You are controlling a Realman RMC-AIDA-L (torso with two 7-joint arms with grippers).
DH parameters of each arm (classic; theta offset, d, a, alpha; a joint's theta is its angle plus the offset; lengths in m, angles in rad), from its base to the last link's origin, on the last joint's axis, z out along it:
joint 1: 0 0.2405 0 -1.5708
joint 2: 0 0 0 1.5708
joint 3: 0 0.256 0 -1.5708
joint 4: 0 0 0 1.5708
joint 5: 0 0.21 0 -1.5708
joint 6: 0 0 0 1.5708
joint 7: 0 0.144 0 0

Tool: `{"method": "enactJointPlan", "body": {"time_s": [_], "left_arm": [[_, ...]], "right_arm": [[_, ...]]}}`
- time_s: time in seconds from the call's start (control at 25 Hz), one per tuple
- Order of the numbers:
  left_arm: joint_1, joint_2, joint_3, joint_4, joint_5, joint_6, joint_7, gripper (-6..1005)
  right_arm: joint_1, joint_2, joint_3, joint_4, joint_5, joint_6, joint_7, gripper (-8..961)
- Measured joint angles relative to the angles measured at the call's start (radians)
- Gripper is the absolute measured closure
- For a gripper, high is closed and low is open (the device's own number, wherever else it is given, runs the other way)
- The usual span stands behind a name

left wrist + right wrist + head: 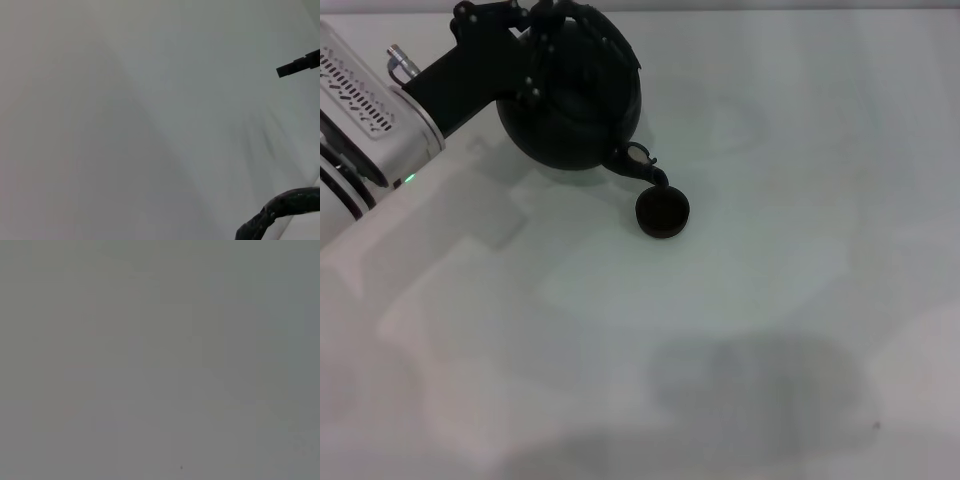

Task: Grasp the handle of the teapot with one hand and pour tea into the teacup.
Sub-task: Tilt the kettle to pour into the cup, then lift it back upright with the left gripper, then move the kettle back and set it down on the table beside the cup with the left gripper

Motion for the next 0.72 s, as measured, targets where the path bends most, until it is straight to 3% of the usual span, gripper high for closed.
{"method": "enactJointPlan", "body": {"time_s": [0.52,0.72], "left_arm": [[0.035,-0.001,-0.002,-0.107,-0.194,0.037,-0.095,896],[0.065,-0.004,-0.004,-0.186,-0.349,0.066,-0.098,896]], "right_arm": [[-0.001,-0.003,0.0,0.0,0.0,0.001,0.0,128],[-0.001,-0.006,0.0,0.0,0.0,0.002,0.0,129]]}}
